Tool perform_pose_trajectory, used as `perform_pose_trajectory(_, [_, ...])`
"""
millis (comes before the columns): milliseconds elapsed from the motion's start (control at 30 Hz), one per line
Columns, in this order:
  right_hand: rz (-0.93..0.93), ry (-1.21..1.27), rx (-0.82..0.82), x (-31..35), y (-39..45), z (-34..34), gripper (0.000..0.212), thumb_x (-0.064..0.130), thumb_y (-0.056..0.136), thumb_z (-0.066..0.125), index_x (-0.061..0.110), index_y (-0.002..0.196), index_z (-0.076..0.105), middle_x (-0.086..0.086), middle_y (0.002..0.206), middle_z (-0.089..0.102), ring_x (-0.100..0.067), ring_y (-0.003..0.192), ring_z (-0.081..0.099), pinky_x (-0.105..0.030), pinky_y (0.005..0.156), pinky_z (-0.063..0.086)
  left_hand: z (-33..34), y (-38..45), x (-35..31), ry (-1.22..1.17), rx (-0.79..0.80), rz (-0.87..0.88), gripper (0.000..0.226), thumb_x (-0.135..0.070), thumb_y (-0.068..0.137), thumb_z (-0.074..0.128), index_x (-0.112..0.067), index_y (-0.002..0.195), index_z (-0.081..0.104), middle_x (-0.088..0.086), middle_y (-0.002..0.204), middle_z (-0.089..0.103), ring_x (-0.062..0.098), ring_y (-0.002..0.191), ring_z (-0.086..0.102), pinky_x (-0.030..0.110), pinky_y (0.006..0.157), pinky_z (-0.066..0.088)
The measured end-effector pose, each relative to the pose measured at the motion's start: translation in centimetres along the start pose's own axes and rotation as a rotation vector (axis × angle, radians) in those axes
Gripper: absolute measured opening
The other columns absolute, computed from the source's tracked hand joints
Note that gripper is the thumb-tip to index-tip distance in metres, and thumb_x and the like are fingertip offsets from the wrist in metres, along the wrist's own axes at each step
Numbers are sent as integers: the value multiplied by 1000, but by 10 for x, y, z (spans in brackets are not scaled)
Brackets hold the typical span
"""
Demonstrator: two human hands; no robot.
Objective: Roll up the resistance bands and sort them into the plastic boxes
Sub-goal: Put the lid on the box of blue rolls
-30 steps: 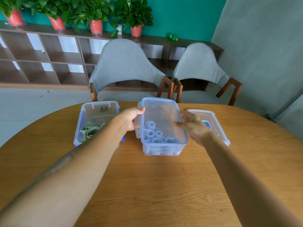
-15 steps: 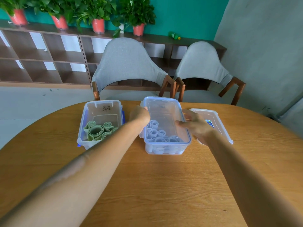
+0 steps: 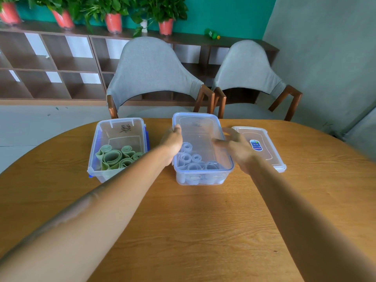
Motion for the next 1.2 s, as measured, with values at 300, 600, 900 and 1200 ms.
perform_pose_trajectory(300, [-40,-23,-142,9,-10,-3,63,16,81,82,26,134,50,6,109,63,-18,97,66,-31,71,58,-21,10,-1,-42,-137,121,29,-38,105,47,-12,116,51,6,106,58,10,74,49,27,58,34])
perform_pose_trajectory(600, [364,-117,-231,2,-1,-25,35,37,93,67,4,106,66,-13,93,72,-20,77,69,-29,56,58,-34,18,-6,76,-116,92,39,-41,97,61,-9,117,52,5,105,57,14,77,52,30,63,42])
perform_pose_trajectory(900, [211,-486,-325,16,-3,-25,38,50,95,57,14,94,70,-8,80,70,-21,71,67,-30,57,54,-43,-3,-31,272,-225,255,44,-47,97,58,-7,109,47,4,95,52,20,78,49,28,53,30])
perform_pose_trajectory(1200, [248,-182,-295,32,-18,-26,24,24,94,54,13,73,58,-3,63,52,-16,57,49,-25,51,46,-66,-7,-58,-19,-7,252,23,-35,102,56,-12,101,56,2,72,57,18,66,58,27,56,46])
Point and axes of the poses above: each hand's wrist, its own y-axis towards the middle knuckle, its own z-axis out of the palm, x = y × z, the point moved 7 cm from there along y, towards the middle knuckle
